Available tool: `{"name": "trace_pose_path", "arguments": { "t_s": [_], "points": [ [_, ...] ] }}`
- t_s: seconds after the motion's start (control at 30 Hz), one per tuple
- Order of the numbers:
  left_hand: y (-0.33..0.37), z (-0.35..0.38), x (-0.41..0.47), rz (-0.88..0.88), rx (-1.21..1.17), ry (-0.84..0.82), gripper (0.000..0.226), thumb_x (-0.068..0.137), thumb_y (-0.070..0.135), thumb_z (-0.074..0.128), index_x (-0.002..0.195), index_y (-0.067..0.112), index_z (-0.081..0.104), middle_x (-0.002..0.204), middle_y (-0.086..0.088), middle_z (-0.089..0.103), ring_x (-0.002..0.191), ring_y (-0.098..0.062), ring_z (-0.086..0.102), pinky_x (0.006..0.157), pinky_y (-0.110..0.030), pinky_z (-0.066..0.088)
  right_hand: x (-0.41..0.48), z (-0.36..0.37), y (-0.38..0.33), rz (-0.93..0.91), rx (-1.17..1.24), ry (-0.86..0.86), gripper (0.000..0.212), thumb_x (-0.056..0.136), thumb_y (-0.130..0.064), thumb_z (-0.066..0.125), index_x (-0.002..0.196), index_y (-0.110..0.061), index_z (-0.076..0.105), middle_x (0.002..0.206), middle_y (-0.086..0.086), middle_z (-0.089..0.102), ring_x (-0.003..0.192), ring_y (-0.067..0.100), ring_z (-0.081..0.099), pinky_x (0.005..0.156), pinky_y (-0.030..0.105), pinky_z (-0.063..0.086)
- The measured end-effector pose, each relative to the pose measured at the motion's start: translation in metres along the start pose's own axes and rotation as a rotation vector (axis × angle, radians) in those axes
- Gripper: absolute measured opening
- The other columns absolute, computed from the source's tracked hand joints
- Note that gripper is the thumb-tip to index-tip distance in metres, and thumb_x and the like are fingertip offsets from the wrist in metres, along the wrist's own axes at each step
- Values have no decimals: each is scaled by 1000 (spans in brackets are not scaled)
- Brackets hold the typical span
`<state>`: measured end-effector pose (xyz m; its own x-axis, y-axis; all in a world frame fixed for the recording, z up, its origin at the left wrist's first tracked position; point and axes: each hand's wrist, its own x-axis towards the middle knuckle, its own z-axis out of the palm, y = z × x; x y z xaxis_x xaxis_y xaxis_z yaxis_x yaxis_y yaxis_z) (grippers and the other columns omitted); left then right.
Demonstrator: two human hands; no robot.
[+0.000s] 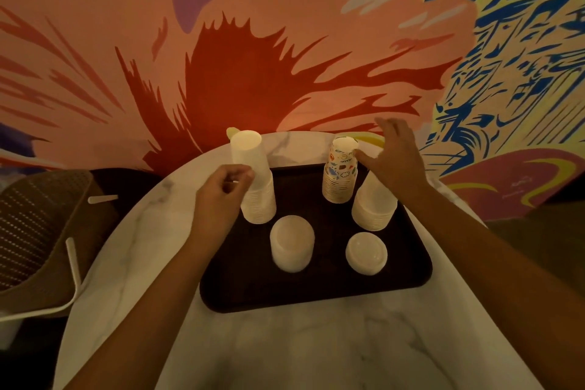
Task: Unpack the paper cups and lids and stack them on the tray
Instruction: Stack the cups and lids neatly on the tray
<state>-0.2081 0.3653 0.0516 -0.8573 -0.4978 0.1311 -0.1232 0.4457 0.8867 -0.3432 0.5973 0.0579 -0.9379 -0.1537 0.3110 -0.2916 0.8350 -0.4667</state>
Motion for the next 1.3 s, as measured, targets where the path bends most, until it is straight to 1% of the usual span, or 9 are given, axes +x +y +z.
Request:
{"name": "trace_pose_path", "arguments": {
  "t_s": [0.13,0.33,0.4,0.47,0.57,0.73,0.9,1.1,1.3],
  "points": [
    [-3,-9,14,-13,17,112,30,88,30,58,115,19,52,106,4,55,92,-12,54,68,-15,43,22,21,-26,-32,2,-182,67,86,-31,61,142,-17,28,150,9,24,138,27,24,107,43,33],
    [-12,-13,29,-43,59,99,38,85,32,62,119,21,50,111,2,54,85,-6,50,60,-11,36,40,48,-34,90,-190,-483,71,84,-33,62,143,-19,24,147,14,25,133,38,27,104,49,35],
    [-14,-15,31,-52,65,82,42,84,32,63,122,21,49,116,-1,54,83,-5,50,61,-11,36,40,52,-37,106,-202,-485,63,85,-23,62,140,-16,31,141,15,29,129,37,32,101,46,38],
    [-14,-16,33,-59,65,44,51,82,33,64,128,20,46,125,-2,53,91,-8,52,70,-16,43,38,52,-40,98,-165,-466,58,85,-19,62,137,-17,36,137,15,34,126,35,37,98,42,42],
    [-13,-16,40,-65,49,-38,67,79,35,67,137,21,38,138,-2,46,114,-18,50,87,-29,44,32,48,-49,41,-94,-506,60,83,-19,64,137,-19,38,136,14,38,125,32,41,96,38,43],
    [-6,-6,55,-48,94,-107,83,75,36,72,143,22,26,147,-2,36,130,-23,41,102,-39,38,12,50,-65,13,78,-527,70,80,-17,68,140,-19,33,144,10,36,129,28,40,99,37,41],
    [-2,-1,66,-5,139,-135,70,78,27,71,137,16,35,141,-3,44,125,-23,46,99,-37,41,3,54,-63,109,239,-520,69,78,-16,69,138,-18,34,141,8,40,127,26,43,99,37,42],
    [-8,-5,89,-4,138,-108,70,77,24,72,136,13,35,141,-5,43,127,-24,43,100,-36,40,-1,62,-60,157,339,-478,72,76,-19,72,138,-18,34,138,7,44,127,25,45,102,41,43],
    [-9,2,110,-26,85,-147,72,75,24,73,136,14,35,140,-5,43,124,-25,45,95,-34,42,-5,76,-66,136,377,-470,74,74,-24,74,137,-17,35,135,5,48,125,21,46,102,36,42]
  ]
}}
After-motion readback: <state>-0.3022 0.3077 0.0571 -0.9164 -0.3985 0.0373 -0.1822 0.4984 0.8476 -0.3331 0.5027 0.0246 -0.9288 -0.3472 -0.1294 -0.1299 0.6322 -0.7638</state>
